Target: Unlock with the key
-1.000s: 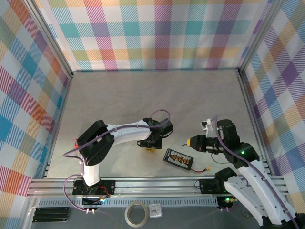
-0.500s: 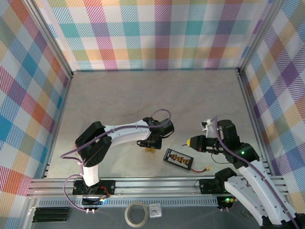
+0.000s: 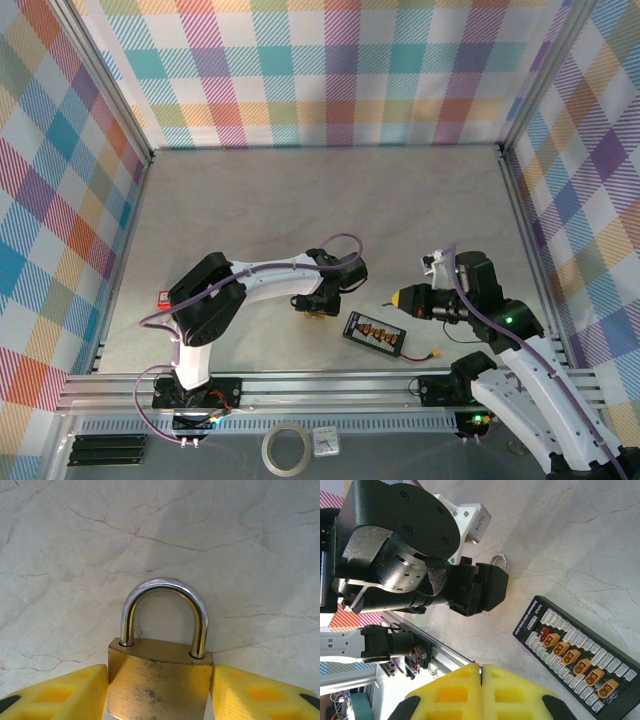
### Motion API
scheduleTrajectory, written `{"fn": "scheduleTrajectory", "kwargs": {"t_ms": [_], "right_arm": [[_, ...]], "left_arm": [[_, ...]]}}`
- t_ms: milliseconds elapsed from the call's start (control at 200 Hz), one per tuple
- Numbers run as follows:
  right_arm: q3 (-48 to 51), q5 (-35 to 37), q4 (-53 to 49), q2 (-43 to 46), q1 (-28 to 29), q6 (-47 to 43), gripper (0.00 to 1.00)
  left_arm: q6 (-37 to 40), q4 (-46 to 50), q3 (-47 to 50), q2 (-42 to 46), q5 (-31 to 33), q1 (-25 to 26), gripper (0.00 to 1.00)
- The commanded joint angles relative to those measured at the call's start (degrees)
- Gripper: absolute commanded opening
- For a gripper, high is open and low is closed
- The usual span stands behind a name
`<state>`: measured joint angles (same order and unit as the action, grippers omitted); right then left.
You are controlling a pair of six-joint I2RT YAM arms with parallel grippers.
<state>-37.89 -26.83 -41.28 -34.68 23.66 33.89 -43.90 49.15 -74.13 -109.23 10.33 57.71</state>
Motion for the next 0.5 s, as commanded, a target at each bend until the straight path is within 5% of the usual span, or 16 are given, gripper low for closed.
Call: {"fn": "scheduleTrajectory", "kwargs": {"t_ms": [0, 495], "right_arm": [[0.8, -0.4, -0.1, 0.4, -0.3, 0.2, 0.0], [0.9, -0.3, 0.0, 0.4, -0.3, 0.0, 0.0]], "left_arm": [[-0.8, -1.0, 0.3, -1.1, -0.5, 0.5, 0.54], [-1.1, -0.9, 1.1, -1.7, -0.1, 0.5, 0.54]]}}
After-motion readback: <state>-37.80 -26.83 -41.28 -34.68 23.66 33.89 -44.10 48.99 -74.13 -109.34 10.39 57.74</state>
